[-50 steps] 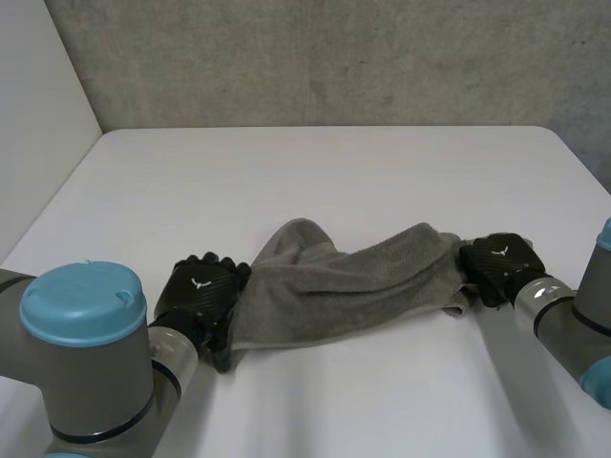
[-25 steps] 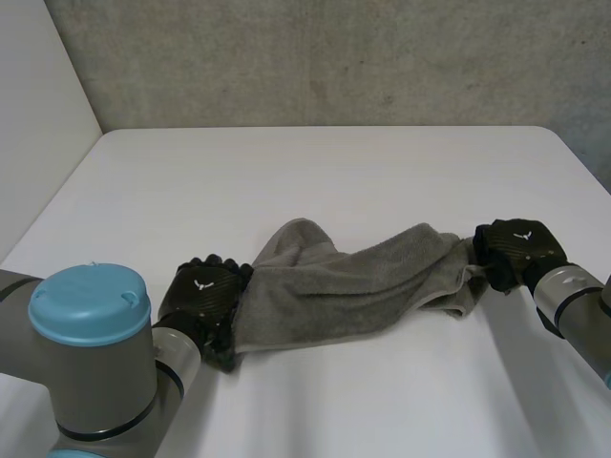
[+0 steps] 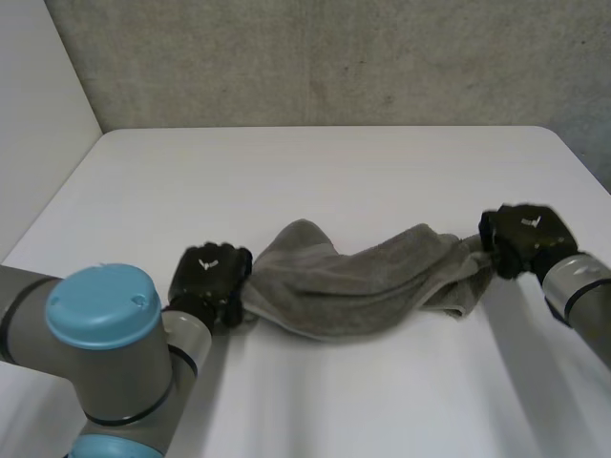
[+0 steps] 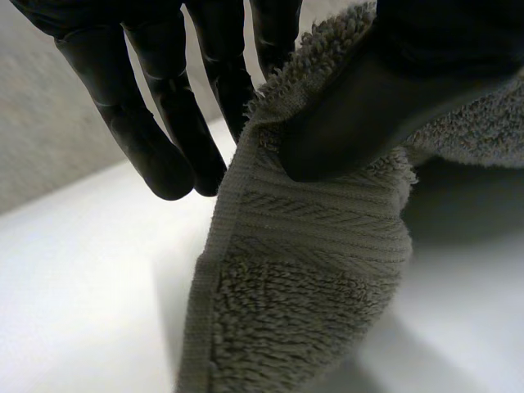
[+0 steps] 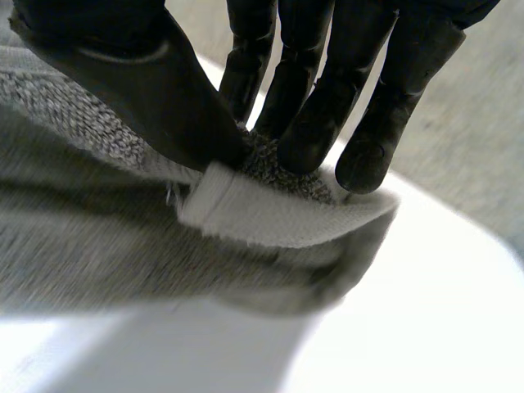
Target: Fold the towel.
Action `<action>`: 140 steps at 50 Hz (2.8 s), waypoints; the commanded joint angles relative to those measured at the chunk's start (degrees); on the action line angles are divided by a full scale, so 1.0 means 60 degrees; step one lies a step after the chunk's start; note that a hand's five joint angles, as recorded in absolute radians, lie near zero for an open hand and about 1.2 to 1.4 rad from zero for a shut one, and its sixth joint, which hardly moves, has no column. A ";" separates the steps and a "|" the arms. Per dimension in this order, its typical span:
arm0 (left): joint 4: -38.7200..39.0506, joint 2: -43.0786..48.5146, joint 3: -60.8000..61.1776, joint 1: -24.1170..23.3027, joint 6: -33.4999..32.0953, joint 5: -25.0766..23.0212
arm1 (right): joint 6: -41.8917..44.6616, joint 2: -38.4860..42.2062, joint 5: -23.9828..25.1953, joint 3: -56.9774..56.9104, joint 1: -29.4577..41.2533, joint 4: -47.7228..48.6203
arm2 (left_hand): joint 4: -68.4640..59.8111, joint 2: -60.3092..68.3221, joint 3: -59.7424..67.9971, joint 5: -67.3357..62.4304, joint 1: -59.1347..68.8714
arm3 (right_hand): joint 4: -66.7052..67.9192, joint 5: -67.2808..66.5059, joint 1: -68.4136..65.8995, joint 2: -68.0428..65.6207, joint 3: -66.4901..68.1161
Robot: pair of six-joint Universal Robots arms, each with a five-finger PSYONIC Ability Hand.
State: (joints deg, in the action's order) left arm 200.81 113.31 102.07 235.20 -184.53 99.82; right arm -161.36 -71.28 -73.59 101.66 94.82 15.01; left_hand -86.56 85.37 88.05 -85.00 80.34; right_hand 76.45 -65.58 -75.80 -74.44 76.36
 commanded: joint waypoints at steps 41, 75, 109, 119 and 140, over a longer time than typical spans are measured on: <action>-0.0832 0.1389 -0.7915 0.1318 -0.4870 0.0180 | 0.3266 0.1552 -0.1548 -0.7202 0.1833 0.1043 | 0.1093 -0.0895 -0.1342 0.2501 -0.0057 | 0.0591 -0.0736 -0.0700 -0.0926 0.0606; 0.3751 0.0493 0.0801 0.1288 -0.4515 0.0077 | 0.2137 -0.0308 0.1279 0.0618 0.1672 0.0809 | 0.5070 -0.4872 -0.5320 0.6478 -0.4034 | 0.0591 -0.0736 -0.0700 -0.0926 0.0606; 0.4426 0.0905 0.1050 0.1449 -0.5690 0.0107 | 0.1699 -0.0205 0.0151 0.0708 0.0339 0.0868 | 0.4621 -0.4424 -0.4871 0.6029 -0.3585 | 0.0591 -0.0736 -0.0700 -0.0926 0.0606; 0.4529 0.0920 0.1124 0.1435 -0.5705 0.0092 | 0.1713 0.0321 0.0282 0.0737 0.0426 0.0824 | 0.1093 -0.0895 -0.1342 0.2501 -0.0057 | 0.0591 -0.0736 -0.0700 -0.0926 0.0606; 0.4573 0.0847 0.1211 0.1435 -0.5705 0.0092 | 0.1699 0.1347 0.0312 0.0488 0.0646 0.0809 | 0.1093 -0.0895 -0.1342 0.2501 -0.0057 | -0.5955 0.5809 0.5846 0.5620 -0.5939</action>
State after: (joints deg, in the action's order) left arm 228.25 118.39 109.33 243.80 -218.76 100.37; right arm -151.06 -62.96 -71.54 104.35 98.02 19.92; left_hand -86.78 86.21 88.31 -84.65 82.92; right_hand 46.89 -36.27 -46.52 -47.80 46.72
